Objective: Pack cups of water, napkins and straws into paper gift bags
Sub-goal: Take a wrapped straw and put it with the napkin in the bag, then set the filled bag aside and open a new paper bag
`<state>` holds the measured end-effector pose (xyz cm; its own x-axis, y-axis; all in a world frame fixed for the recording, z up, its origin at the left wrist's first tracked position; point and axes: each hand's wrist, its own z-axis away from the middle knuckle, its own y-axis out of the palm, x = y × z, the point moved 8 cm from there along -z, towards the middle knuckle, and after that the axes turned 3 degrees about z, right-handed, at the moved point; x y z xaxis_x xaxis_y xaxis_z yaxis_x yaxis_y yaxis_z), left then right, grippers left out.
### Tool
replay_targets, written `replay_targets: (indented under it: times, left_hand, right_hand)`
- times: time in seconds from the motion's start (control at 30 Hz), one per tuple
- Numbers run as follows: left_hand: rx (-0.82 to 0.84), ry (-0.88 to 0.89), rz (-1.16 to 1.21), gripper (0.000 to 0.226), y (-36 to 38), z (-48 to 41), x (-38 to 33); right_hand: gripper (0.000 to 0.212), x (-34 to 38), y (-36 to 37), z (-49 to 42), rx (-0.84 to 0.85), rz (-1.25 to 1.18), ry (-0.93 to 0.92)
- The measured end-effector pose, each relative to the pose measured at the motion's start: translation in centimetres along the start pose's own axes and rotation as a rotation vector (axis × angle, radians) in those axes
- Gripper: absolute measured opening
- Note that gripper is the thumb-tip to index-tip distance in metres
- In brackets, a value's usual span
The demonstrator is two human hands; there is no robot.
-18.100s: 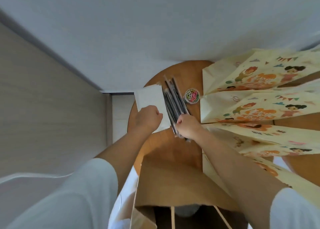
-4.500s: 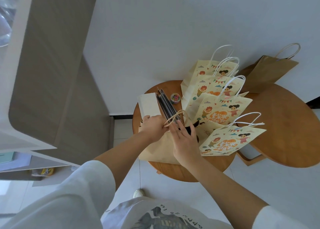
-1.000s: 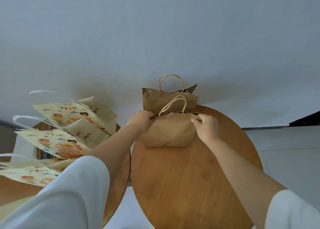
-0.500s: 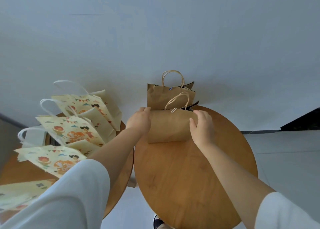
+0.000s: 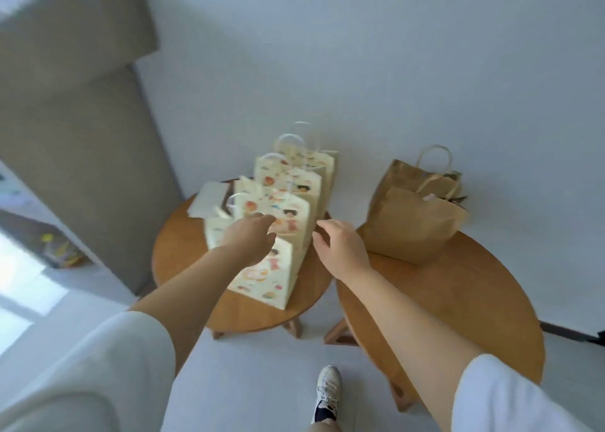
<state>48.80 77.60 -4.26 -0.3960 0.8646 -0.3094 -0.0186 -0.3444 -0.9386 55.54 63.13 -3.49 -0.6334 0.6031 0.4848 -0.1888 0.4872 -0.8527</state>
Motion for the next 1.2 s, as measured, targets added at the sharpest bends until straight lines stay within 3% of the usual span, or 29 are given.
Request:
replay_targets:
  times: [0.17, 0.27, 0.37, 0.53, 0.73, 1.0, 1.2]
  left_hand:
    - [-0.095, -0.245, 0.023, 0.038, -4.0, 9.1, 13.0]
    - [-0.176, -0.342, 0.047, 0.041, -6.2, 13.3, 18.3]
    - [-0.23, -0.457, 0.065, 0.04, -8.0, 17.2, 23.9]
    - [-0.281, -0.571, 0.108, 0.019, -11.5, 20.2, 31.9]
    - [-0.36, -0.6, 0.014, 0.037, -17.8, 19.0, 41.1]
    - [-0.456, -0.639, -0.06, 0.038, -29.0, 13.4, 53.5]
    - [-0.478, -0.661, -0.072, 0.036, -33.1, 10.0, 61.3]
  right_hand:
    - [0.041, 12.6, 6.4, 0.7, 0.192, 0.031, -0.148]
    - [0.029, 18.5, 9.0, 0.5, 0.21, 0.038, -0.218]
    - [0.043, 25.0, 11.8, 0.2, 0.23, 0.037, -0.357]
    - [0.045, 34.2, 16.3, -2.1, 0.281, 0.066, -0.53]
    - [0.042, 44.7, 21.6, -8.0, 0.317, 0.044, -0.666]
    - [0.048, 58.6, 26.5, -19.3, 0.321, 0.026, -0.779]
    - [0.041, 65.8, 30.7, -24.7, 0.348, 0.023, -0.759]
